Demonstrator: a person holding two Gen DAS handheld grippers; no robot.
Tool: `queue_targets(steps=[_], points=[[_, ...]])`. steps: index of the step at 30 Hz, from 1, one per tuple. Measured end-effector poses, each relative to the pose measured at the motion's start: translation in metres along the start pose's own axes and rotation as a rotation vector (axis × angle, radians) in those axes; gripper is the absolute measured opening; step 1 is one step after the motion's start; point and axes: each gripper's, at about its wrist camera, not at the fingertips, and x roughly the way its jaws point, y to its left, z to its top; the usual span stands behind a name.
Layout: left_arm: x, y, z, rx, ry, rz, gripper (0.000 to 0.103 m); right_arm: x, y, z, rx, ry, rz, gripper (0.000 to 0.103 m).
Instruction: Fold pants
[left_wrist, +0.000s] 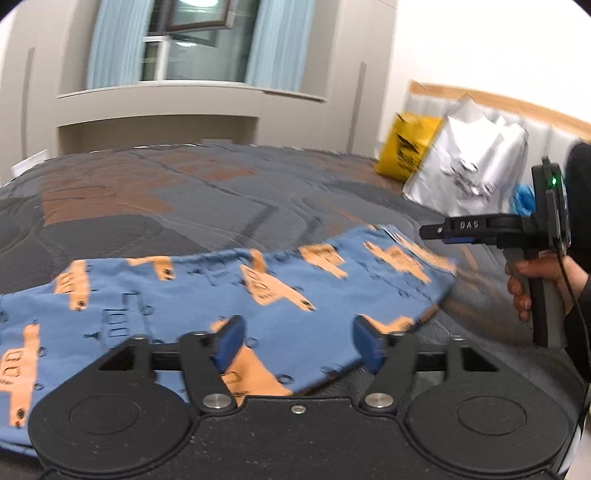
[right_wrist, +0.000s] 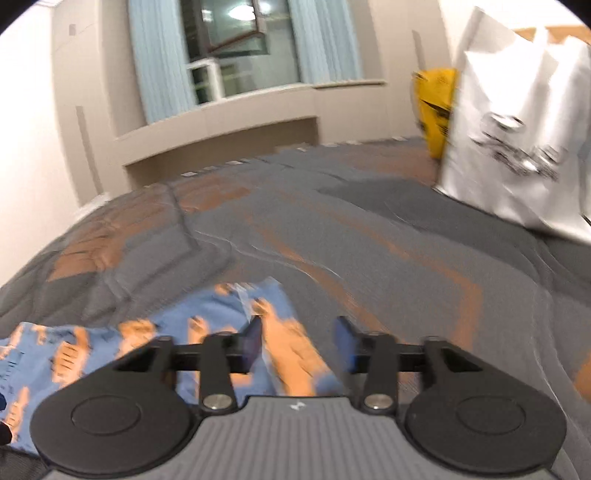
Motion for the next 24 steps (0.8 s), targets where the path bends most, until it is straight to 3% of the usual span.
queue_targets(steps=[2,5,7,8,10,12,17,20,24], points=[[-0.007,0.007,0.002,-0.043,-0.022,0.034,0.090,0.013,0.016,0.009,-0.058,0.013,0.028,0.063],[-0.020,0.021,0.002,-0.098,-0.045,0.083,0.098,0.046,0.042,0.015,-0.171,0.061,-0.012,0.063],[-0.032,0.032,0.002,-0.129,-0.060,0.114,0.100,0.068,0.049,0.013,-0.241,0.103,-0.090,0.063],[-0.040,0.039,0.001,-0.141,-0.071,0.135,0.101,0.078,0.048,0.011,-0.261,0.111,-0.141,0.072],[-0.055,0.051,0.000,-0.157,-0.095,0.175,0.102,0.085,0.037,0.011,-0.227,0.106,-0.153,0.083],[-0.072,0.064,-0.002,-0.171,-0.117,0.221,0.102,0.085,0.028,0.012,-0.170,0.111,-0.138,0.083],[-0.118,0.096,-0.016,-0.210,-0.157,0.339,0.102,0.064,0.045,0.011,-0.197,0.067,-0.192,0.084],[-0.144,0.120,-0.028,-0.251,-0.163,0.415,0.102,0.047,0.067,0.013,-0.202,0.041,-0.120,0.096],[-0.174,0.164,-0.049,-0.366,-0.174,0.494,0.102,0.032,0.121,0.005,-0.235,0.061,0.132,0.102]])
